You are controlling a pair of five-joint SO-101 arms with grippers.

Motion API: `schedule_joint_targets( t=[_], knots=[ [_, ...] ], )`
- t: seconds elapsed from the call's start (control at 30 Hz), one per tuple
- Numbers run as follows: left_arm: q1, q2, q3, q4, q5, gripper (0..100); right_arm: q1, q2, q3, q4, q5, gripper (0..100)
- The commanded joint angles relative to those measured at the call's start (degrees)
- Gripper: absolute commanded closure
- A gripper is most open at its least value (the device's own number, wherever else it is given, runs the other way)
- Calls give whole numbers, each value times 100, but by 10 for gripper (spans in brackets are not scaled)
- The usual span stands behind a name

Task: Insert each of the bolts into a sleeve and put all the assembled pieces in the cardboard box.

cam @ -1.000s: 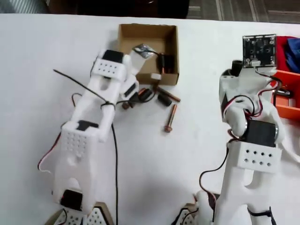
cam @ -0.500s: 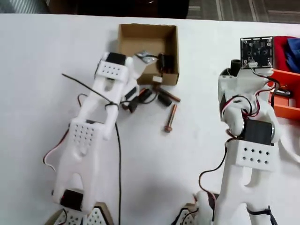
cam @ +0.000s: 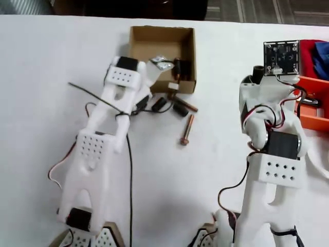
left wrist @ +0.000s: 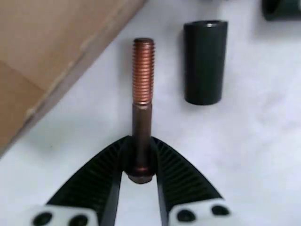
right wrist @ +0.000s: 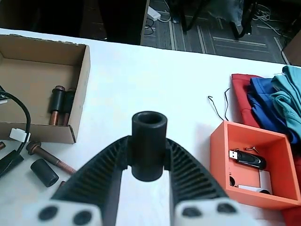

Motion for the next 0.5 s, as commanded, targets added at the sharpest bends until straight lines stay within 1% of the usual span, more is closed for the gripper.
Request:
schedule_joint_targets(
  t=[0.0,0.2,0.27,0.37,0.47],
  knots=[
    [0,-114,-453,422,-62,975,-4,-154,-35,-145,-53,975],
    [-141,-123,-462,475,-62,976,-4,-154,-35,-145,-53,975],
    [-202,-211,-303,475,-211,976,-4,-154,-35,-145,-53,975],
    [-255,-721,470,475,-695,976,-4,-154,-35,-145,-53,975],
    [-308,-1653,1771,475,-1407,976,-4,-154,-35,-145,-53,975]
  ],
)
